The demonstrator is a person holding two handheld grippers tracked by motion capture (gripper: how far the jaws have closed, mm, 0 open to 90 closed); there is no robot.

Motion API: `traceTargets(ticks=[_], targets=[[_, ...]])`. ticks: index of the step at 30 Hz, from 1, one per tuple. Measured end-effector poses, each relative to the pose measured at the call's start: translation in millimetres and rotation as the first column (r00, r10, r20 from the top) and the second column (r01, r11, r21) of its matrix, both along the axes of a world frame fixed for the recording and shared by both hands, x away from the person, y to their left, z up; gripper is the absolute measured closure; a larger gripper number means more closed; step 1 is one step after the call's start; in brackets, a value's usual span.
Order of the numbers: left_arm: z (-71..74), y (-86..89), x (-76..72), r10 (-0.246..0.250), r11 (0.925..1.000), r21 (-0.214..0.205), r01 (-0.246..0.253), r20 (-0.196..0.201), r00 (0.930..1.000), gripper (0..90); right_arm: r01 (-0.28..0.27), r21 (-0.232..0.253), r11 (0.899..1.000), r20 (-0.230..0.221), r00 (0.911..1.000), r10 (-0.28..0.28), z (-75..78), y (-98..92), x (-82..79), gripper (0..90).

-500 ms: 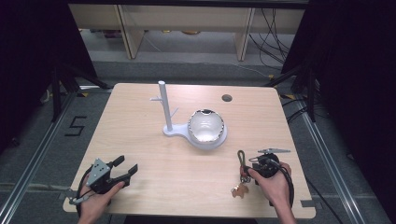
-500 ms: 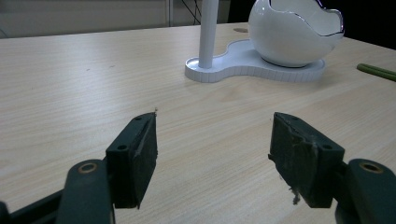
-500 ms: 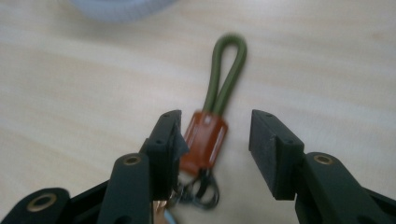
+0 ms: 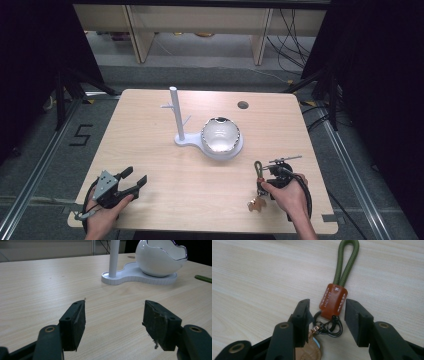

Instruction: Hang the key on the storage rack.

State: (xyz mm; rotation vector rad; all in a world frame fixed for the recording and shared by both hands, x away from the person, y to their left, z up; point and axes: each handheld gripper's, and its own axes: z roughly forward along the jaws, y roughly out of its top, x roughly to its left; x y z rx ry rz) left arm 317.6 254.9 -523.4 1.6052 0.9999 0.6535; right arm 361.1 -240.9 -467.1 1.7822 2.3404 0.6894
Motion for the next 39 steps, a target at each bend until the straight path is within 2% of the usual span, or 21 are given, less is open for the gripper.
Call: traceTargets(ticks=[5, 6, 11, 12, 14, 15, 18, 20, 22, 24, 25, 26, 27, 36, 39], targets=[[0.0, 0.2, -0.2, 0.003, 1.0, 0.001, -0.003, 0.002, 1.0, 34.1, 0.021, -0.028, 0.999, -0.044, 0.9988, -0.022, 6.5, 2.3, 6.3, 57.5], [0.0, 0.2, -0.3, 0.003, 1.0, 0.001, -0.003, 0.002, 1.0, 34.1, 0.031, -0.055, 0.998, -0.068, 0.9971, -0.035, 7.0, 3.4, 9.1, 58.1], [0.1, -0.3, -0.5, 0.004, 1.0, 0.006, -0.004, 0.003, 1.0, 34.2, 0.018, -0.074, 0.997, -0.086, 0.996, -0.024, 7.1, 5.5, 14.5, 57.9], [0.1, -0.3, -0.5, 0.004, 1.0, 0.006, -0.004, 0.003, 1.0, 34.2, 0.009, -0.065, 0.998, -0.077, 0.9969, -0.014, 7.1, 5.6, 15.6, 57.8], [-0.6, -1.2, 0.2, 0.007, 1.0, 0.0, -0.007, 0.016, 0.9998, 34.3, 0.017, -0.071, 0.997, -0.088, 0.9959, -0.023, 7.2, 6.8, 16.7, 57.9], [-0.7, -1.1, 0.2, 0.007, 1.0, -0.003, -0.007, 0.015, 0.9999, 34.3, 0.047, -0.07, 0.996, -0.132, 0.9897, -0.056, 9.3, 10.9, 17.7, 58.0], [0.2, 0.0, -0.7, 0.009, 0.9999, 0.004, -0.009, 0.003, 1.0, 34.3, 0.037, -0.066, 0.997, -0.138, 0.9894, -0.046, 9.7, 12.5, 19.7, 58.0], [0.0, 0.2, -0.6, 0.01, 1.0, 0.0, -0.01, 0.005, 0.9999, 34.3, 0.036, -0.086, 0.996, -0.137, 0.9894, -0.048, 8.1, 13.5, 22.6, 58.1], [0.0, 0.2, -0.7, 0.01, 0.9999, -0.001, -0.01, 0.006, 0.9999, 34.5, 0.043, -0.095, 0.995, -0.163, 0.985, -0.058, 7.5, 15.2, 25.2, 58.4], [0.0, 0.0, -0.8, 0.01, 0.9999, -0.001, -0.01, 0.006, 0.9999, 34.5, 0.053, -0.106, 0.993, -0.168, 0.9832, -0.07, 7.0, 17.1, 26.9, 58.4], [0.0, 0.0, -0.7, 0.01, 0.9999, -0.001, -0.01, 0.006, 0.9999, 34.5, 0.04, -0.111, 0.993, -0.161, 0.9853, -0.057, 5.8, 16.3, 27.9, 58.4], [0.0, 0.1, -0.8, 0.011, 0.9999, -0.002, -0.011, 0.006, 0.9999, 34.6, 0.056, -0.104, 0.993, -0.17, 0.9828, -0.073, 6.2, 18.7, 28.0, 58.5], [0.0, 0.2, -0.8, 0.011, 0.9999, -0.002, -0.011, 0.006, 0.9999, 34.6, 0.063, -0.12, 0.991, -0.176, 0.9808, -0.084, 5.7, 20.0, 28.6, 58.5], [0.0, 0.5, -0.8, 0.013, 0.9999, -0.002, -0.013, 0.005, 0.9999, 34.7, 0.046, -0.158, 0.986, -0.205, 0.9757, -0.078, -0.2, 24.3, 33.2, 57.3], [-0.9, -0.1, -0.4, 0.016, 0.9997, -0.021, -0.016, 0.011, 0.9998, 34.7, 0.06, -0.155, 0.986, -0.205, 0.9746, -0.091, -1.6, 27.4, 34.1, 56.7]])
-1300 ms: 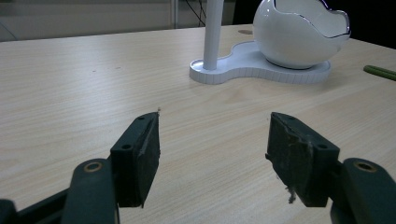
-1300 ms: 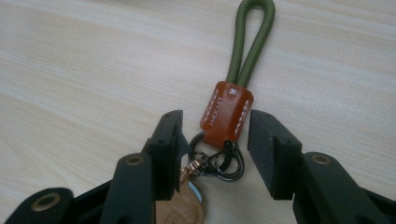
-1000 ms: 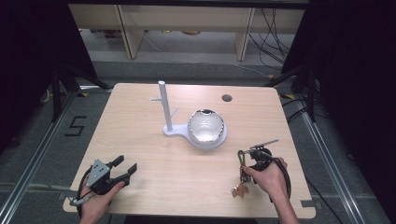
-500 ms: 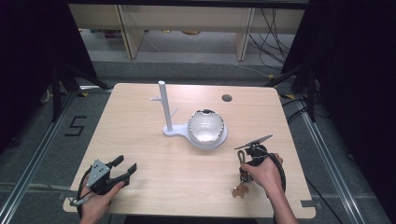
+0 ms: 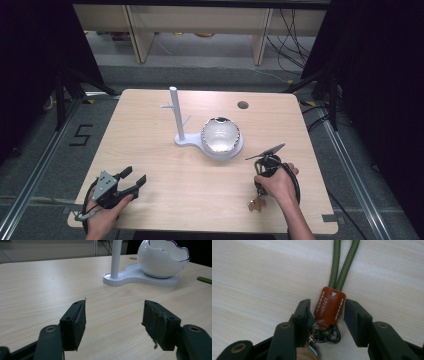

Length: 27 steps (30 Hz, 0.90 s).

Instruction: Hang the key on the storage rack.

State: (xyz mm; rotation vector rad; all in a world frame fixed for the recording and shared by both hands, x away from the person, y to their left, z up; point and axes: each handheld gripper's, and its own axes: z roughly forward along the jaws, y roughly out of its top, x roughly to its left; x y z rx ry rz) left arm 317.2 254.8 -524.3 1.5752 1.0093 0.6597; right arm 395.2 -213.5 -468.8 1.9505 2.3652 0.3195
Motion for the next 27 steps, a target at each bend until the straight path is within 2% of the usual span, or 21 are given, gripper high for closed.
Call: traceTargets(ticks=[2, 3, 10, 12, 24, 25, 26, 27], targets=[[0.9, 0.6, -0.8, 0.004, 0.9999, 0.012, -0.004, -0.011, 0.9999, 34.7, -0.027, -0.015, 1.0, 0.018, 0.9995, 0.028, -2.8, -1.4, 1.8, 56.8], [0.7, 0.7, -0.5, 0.003, 1.0, 0.009, -0.002, -0.008, 1.0, 34.7, -0.002, -0.019, 1.0, 0.005, 1.0, 0.002, -1.7, 0.9, 2.0, 56.9], [0.7, 0.6, -0.7, 0.002, 1.0, 0.009, -0.002, -0.008, 1.0, 34.7, -0.007, -0.027, 1.0, -0.036, 0.9993, 0.006, -1.8, 6.4, 3.8, 56.9], [0.7, 0.5, -0.7, 0.001, 1.0, 0.008, -0.001, -0.008, 1.0, 34.7, -0.006, -0.074, 0.997, -0.026, 0.9996, 0.004, -4.0, 6.2, 5.4, 57.0], [0.7, 0.9, -0.3, -0.003, 1.0, 0.007, 0.003, -0.01, 0.9999, 34.7, 0.005, -0.092, 0.996, -0.043, 0.999, -0.009, -4.6, 12.2, 7.3, 61.3], [0.7, 0.9, -0.3, -0.003, 1.0, 0.007, 0.003, -0.011, 0.9999, 34.6, 0.0, -0.097, 0.995, -0.049, 0.9988, -0.005, -4.2, 12.3, 7.4, 62.4], [0.7, 0.8, -0.4, -0.003, 1.0, 0.007, 0.003, -0.011, 0.9999, 34.7, -0.045, -0.106, 0.993, -0.038, 0.9984, 0.041, -5.4, 9.6, 8.9, 66.1], [0.6, 0.8, -0.3, -0.003, 1.0, 0.006, 0.003, -0.011, 0.9999, 34.7, -0.045, -0.106, 0.993, -0.038, 0.9984, 0.041, -5.4, 9.6, 8.9, 66.1]])
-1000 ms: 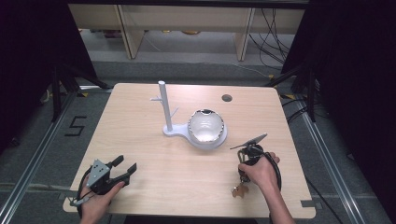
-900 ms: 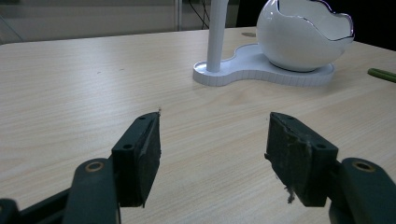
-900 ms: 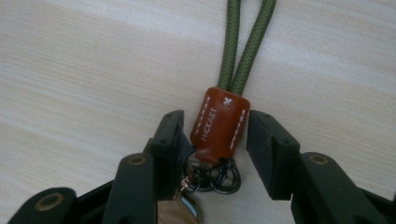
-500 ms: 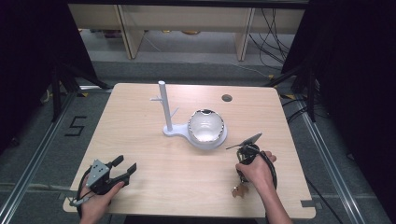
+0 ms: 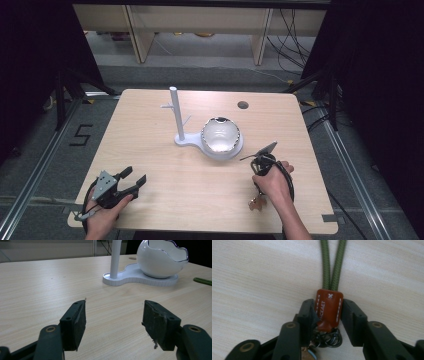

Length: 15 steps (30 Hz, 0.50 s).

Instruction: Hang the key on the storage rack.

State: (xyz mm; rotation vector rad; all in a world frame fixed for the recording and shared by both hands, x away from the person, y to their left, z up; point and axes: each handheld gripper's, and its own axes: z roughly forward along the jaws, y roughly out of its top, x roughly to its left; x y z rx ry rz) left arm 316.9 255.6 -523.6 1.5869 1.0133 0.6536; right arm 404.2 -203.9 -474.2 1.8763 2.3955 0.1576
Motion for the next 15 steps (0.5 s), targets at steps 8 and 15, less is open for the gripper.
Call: traceTargets(ticks=[8, 15], targets=[[0.0, 0.0, 0.0, 0.001, 1.0, 0.0, -0.001, 0.0, 1.0, 34.7, 0.019, 0.038, 0.999, -0.003, 0.9998, -0.019, 1.3, -3.0, -2.9, 67.9], [0.1, 0.3, 0.0, 0.003, 1.0, -0.002, -0.003, -0.001, 1.0, 34.7, -0.01, 0.042, 0.999, 0.039, 0.9992, 0.008, 2.8, -8.1, -9.9, 68.1]])
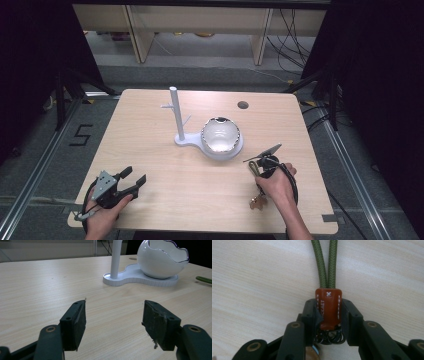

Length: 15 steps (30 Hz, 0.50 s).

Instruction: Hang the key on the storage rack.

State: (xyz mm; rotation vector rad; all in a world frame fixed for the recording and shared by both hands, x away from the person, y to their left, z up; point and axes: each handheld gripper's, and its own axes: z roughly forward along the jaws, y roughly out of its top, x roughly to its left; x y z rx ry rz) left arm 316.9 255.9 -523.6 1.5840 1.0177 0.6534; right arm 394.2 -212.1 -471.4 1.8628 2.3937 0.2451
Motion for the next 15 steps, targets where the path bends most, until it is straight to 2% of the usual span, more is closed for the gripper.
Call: traceTargets(ticks=[1, 5, 13, 14, 15], targets=[[0.0, -0.1, 0.0, 0.0, 1.0, 0.001, 0.0, 0.001, 1.0, 34.7, 0.0, -0.007, 1.0, 0.003, 1.0, 0.0, 0.8, -0.4, -0.9, 68.0], [0.0, -0.1, 0.0, 0.0, 1.0, 0.001, 0.0, 0.001, 1.0, 34.8, 0.009, 0.027, 1.0, 0.021, 0.9997, -0.009, 6.7, 1.2, -5.6, 68.2], [-0.5, 0.0, 0.6, 0.0, 1.0, -0.007, 0.0, 0.008, 1.0, 34.7, -0.011, 0.07, 0.998, 0.092, 0.9958, 0.005, 14.9, -1.5, -16.2, 68.4], [-0.7, 0.0, 0.8, -0.002, 1.0, -0.01, 0.002, 0.01, 0.9999, 34.7, -0.037, 0.076, 0.996, 0.124, 0.9918, 0.028, 16.0, -3.9, -19.0, 68.3], [-0.5, 0.0, 0.6, 0.001, 1.0, -0.007, -0.001, 0.008, 1.0, 34.7, -0.037, 0.076, 0.996, 0.124, 0.9918, 0.028, 16.0, -3.9, -19.0, 68.3]])
